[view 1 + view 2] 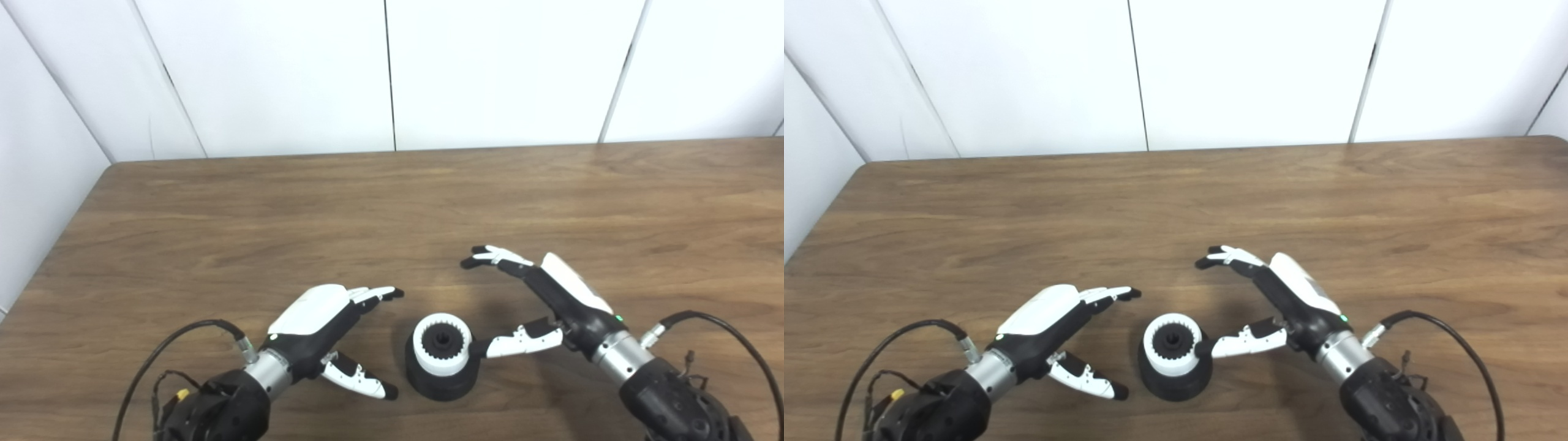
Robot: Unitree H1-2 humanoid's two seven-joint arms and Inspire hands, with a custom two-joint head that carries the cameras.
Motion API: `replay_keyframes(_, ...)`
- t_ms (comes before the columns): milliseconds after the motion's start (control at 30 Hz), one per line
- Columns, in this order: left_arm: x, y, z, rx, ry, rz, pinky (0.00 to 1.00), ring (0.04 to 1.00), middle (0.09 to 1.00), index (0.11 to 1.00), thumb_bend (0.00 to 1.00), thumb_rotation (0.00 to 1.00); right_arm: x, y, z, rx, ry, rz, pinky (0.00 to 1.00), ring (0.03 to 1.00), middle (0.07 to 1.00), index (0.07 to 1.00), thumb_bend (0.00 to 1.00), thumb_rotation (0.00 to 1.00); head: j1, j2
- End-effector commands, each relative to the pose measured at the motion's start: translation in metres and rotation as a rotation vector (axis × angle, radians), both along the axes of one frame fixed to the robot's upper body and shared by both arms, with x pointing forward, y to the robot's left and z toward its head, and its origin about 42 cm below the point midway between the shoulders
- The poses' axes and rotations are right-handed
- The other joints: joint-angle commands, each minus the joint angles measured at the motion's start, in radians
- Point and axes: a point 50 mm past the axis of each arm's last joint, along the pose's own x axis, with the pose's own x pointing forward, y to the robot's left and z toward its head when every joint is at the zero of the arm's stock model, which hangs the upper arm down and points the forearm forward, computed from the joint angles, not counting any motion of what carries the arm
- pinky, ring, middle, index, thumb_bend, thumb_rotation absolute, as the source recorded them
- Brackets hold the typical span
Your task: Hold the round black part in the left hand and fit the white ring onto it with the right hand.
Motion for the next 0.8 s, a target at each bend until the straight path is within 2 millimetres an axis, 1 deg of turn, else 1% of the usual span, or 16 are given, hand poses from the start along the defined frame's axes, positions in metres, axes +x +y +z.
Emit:
replay_keyframes(0, 0.001, 0.014, 0.013, -0.022, -0.03, 0.042, 0.82, 0.926, 0.909, 0.914, 1.0, 0.31, 0.002, -0.003, 0.012, 0.033, -0.064, -0.008, 0.88, 0.931, 0.902, 0.819, 1.0, 0.49, -0.001, 0.0)
replay_keyframes(67, 0.002, 0.018, 0.016, -0.093, -0.023, 0.075, 0.79, 0.91, 0.908, 0.915, 1.0, 0.35, 0.002, -0.008, 0.012, 0.039, -0.065, -0.023, 0.87, 0.926, 0.899, 0.835, 0.99, 0.54, -0.002, -0.002)
replay_keyframes(100, 0.002, 0.02, 0.017, -0.137, -0.017, 0.097, 0.77, 0.892, 0.906, 0.917, 1.0, 0.39, 0.002, -0.01, 0.012, 0.045, -0.064, -0.03, 0.87, 0.922, 0.9, 0.846, 0.93, 0.6, -0.003, -0.003)
replay_keyframes(167, 0.002, 0.024, 0.019, -0.211, -0.016, 0.14, 0.75, 0.873, 0.899, 0.921, 0.99, 0.43, 0.001, -0.013, 0.011, 0.06, -0.059, -0.046, 0.85, 0.917, 0.904, 0.853, 0.87, 0.67, -0.006, -0.004)
replay_keyframes(200, 0.002, 0.025, 0.02, -0.236, -0.021, 0.157, 0.74, 0.871, 0.901, 0.924, 0.98, 0.45, 0.001, -0.014, 0.011, 0.066, -0.061, -0.054, 0.85, 0.912, 0.904, 0.855, 0.84, 0.7, -0.008, -0.005)
replay_keyframes(233, 0.002, 0.026, 0.022, -0.266, -0.035, 0.175, 0.74, 0.871, 0.905, 0.932, 0.95, 0.49, 0.001, -0.016, 0.011, 0.072, -0.064, -0.061, 0.85, 0.907, 0.904, 0.86, 0.78, 0.75, -0.008, -0.005)
replay_keyframes(333, 0.0, 0.026, 0.024, -0.345, -0.068, 0.211, 0.75, 0.874, 0.909, 0.938, 0.92, 0.52, 0.0, -0.02, 0.01, 0.101, -0.064, -0.081, 0.85, 0.904, 0.904, 0.865, 0.71, 0.8, -0.01, -0.008)
replay_keyframes(367, -0.003, 0.026, 0.025, -0.395, -0.093, 0.248, 0.78, 0.888, 0.915, 0.945, 0.82, 0.55, 0.0, -0.024, 0.011, 0.121, -0.059, -0.117, 0.86, 0.903, 0.901, 0.865, 0.65, 0.8, -0.013, -0.01)
replay_keyframes(400, -0.006, 0.026, 0.026, -0.43, -0.111, 0.275, 0.81, 0.892, 0.919, 0.952, 0.7, 0.69, -0.001, -0.026, 0.011, 0.135, -0.056, -0.142, 0.88, 0.908, 0.899, 0.866, 0.6, 0.83, -0.015, -0.011)
replay_keyframes(433, -0.008, 0.026, 0.026, -0.492, -0.122, 0.31, 0.83, 0.895, 0.921, 0.956, 0.64, 0.76, -0.001, -0.029, 0.011, 0.151, -0.057, -0.17, 0.89, 0.911, 0.897, 0.867, 0.58, 0.85, -0.018, -0.013)
replay_keyframes(467, -0.009, 0.027, 0.025, -0.529, -0.126, 0.33, 0.84, 0.902, 0.93, 0.963, 0.55, 0.9, -0.001, -0.031, 0.011, 0.159, -0.059, -0.185, 0.87, 0.907, 0.899, 0.87, 0.53, 0.86, -0.018, -0.013)
replay_keyframes(500, -0.01, 0.028, 0.024, -0.577, -0.126, 0.353, 0.85, 0.904, 0.933, 0.965, 0.51, 0.95, -0.001, -0.033, 0.011, 0.173, -0.057, -0.201, 0.87, 0.905, 0.899, 0.872, 0.51, 0.87, -0.019, -0.014)
replay_keyframes(567, -0.011, 0.028, 0.021, -0.66, -0.129, 0.415, 0.86, 0.904, 0.931, 0.961, 0.5, 0.99, -0.001, -0.037, 0.009, 0.212, -0.038, -0.233, 0.84, 0.898, 0.904, 0.874, 0.49, 0.87, -0.02, -0.016)
replay_keyframes(633, -0.011, 0.029, 0.018, -0.737, -0.128, 0.463, 0.88, 0.905, 0.93, 0.96, 0.53, 1.0, -0.001, -0.04, 0.007, 0.249, -0.022, -0.259, 0.84, 0.901, 0.915, 0.882, 0.47, 0.9, -0.022, -0.016)
replay_keyframes(733, -0.012, 0.028, 0.014, -0.835, -0.13, 0.513, 0.89, 0.908, 0.934, 0.959, 0.46, 1.0, -0.003, -0.044, 0.002, 0.326, 0.01, -0.295, 0.79, 0.893, 0.922, 0.89, 0.43, 0.91, -0.023, -0.015)
replay_keyframes(767, -0.012, 0.028, 0.013, -0.852, -0.129, 0.522, 0.9, 0.913, 0.941, 0.965, 0.45, 1.0, -0.003, -0.045, 0.001, 0.332, 0.012, -0.306, 0.8, 0.895, 0.924, 0.893, 0.43, 0.92, -0.023, -0.014)
